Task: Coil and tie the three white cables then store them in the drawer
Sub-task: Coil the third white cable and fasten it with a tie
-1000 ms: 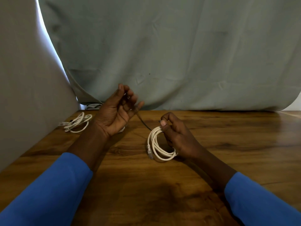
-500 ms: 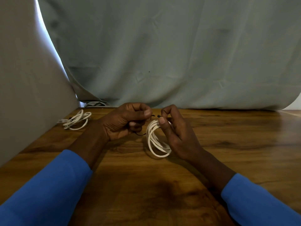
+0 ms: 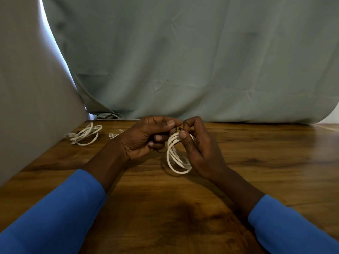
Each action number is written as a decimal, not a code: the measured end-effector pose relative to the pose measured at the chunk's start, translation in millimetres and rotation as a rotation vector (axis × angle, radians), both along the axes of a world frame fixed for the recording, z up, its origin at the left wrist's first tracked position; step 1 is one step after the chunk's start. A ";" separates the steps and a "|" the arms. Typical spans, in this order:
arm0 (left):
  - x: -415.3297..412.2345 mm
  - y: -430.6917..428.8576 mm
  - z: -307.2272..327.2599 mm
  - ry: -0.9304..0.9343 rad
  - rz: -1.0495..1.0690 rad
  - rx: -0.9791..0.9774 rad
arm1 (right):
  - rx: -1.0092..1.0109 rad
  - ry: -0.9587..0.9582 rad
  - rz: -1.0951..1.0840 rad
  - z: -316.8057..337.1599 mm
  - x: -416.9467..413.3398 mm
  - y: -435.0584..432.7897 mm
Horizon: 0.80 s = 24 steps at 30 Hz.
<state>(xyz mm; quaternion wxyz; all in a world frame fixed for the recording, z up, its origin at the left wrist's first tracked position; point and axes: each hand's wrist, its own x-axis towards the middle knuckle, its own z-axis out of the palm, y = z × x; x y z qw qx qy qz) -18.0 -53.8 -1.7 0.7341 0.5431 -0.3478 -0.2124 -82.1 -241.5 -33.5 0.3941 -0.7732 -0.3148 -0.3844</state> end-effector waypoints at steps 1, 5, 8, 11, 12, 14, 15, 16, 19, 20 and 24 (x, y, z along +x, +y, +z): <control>-0.3 0.1 0.7 0.003 0.005 0.000 | -0.005 -0.015 -0.009 0.1 -0.2 0.2; -2.4 0.3 4.5 -0.004 0.042 -0.003 | -0.014 -0.071 -0.052 0.1 -0.8 1.3; -3.8 -2.8 6.4 -0.056 0.096 0.013 | -0.022 -0.093 -0.073 -0.3 -0.4 1.7; -4.2 -4.9 6.8 -0.088 0.127 0.025 | -0.030 -0.095 -0.085 -0.6 0.1 1.6; -4.1 -5.1 6.9 -0.090 0.127 0.024 | -0.030 -0.094 -0.088 -0.4 0.3 1.4; -4.6 -4.5 7.1 -0.090 0.125 0.018 | -0.029 -0.098 -0.088 0.0 0.1 1.2; -4.9 -4.3 7.2 -0.088 0.125 0.012 | -0.029 -0.100 -0.084 0.1 -0.1 1.3; -5.2 -4.4 7.1 -0.083 0.124 0.004 | -0.029 -0.100 -0.082 0.1 -0.1 1.4; -6.7 -5.4 6.9 -0.064 0.114 -0.017 | -0.032 -0.107 -0.087 -0.5 0.8 1.2; -6.9 -5.4 6.9 -0.059 0.111 -0.019 | -0.032 -0.109 -0.089 -0.6 1.2 1.2; -7.5 -5.6 7.6 -0.060 0.111 -0.014 | -0.033 -0.108 -0.080 -0.5 1.4 1.1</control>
